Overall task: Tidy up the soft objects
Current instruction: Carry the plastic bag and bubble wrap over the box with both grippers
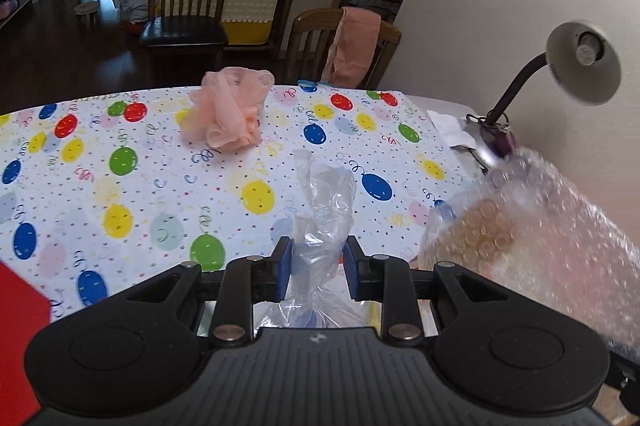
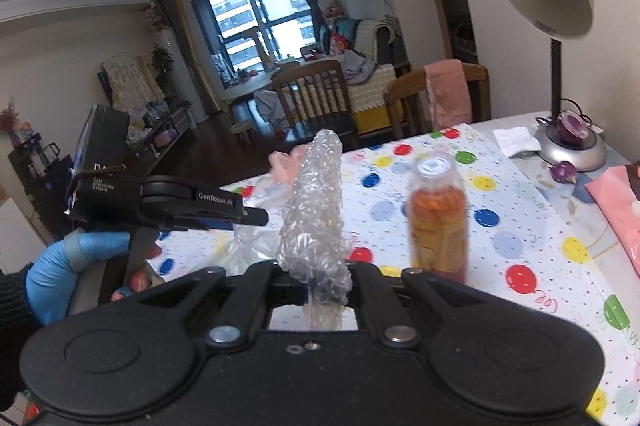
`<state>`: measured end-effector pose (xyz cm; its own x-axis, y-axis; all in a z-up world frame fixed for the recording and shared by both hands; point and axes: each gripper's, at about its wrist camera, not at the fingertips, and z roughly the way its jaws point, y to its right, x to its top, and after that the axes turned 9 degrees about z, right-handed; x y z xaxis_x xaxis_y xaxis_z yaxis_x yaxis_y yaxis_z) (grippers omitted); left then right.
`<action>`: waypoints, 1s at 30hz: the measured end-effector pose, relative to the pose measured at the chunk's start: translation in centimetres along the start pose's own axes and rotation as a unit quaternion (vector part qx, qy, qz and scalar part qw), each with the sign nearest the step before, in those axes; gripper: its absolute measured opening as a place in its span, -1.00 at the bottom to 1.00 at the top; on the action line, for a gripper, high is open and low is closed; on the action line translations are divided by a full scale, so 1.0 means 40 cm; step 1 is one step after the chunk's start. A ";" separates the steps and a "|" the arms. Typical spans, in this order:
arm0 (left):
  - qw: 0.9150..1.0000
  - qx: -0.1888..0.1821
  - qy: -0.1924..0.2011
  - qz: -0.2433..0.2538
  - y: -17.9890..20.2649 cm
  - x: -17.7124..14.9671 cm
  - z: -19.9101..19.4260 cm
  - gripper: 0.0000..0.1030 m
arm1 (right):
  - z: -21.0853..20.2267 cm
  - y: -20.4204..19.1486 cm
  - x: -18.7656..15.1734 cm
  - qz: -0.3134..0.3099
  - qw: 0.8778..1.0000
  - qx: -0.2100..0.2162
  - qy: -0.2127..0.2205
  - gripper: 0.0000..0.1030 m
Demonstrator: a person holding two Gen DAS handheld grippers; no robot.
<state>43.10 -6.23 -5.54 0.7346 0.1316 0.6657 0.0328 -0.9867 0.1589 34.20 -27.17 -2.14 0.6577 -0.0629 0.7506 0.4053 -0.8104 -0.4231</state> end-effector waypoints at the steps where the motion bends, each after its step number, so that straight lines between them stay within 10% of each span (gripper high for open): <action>1: 1.000 -0.002 0.002 0.000 -0.011 -0.003 -0.017 -0.48 | -0.005 -0.016 0.000 -0.003 1.000 0.004 0.002 -0.94; 30: 0.995 0.069 0.015 -0.077 -0.589 -0.155 -0.420 -0.48 | 0.164 -0.562 -0.109 -0.076 0.991 0.111 -0.027 -0.94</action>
<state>26.38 17.80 -1.18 0.6932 0.2821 0.6633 0.2376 -0.9582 0.1592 26.38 -4.88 0.76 0.6084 0.0862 0.7889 0.6279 -0.6602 -0.4121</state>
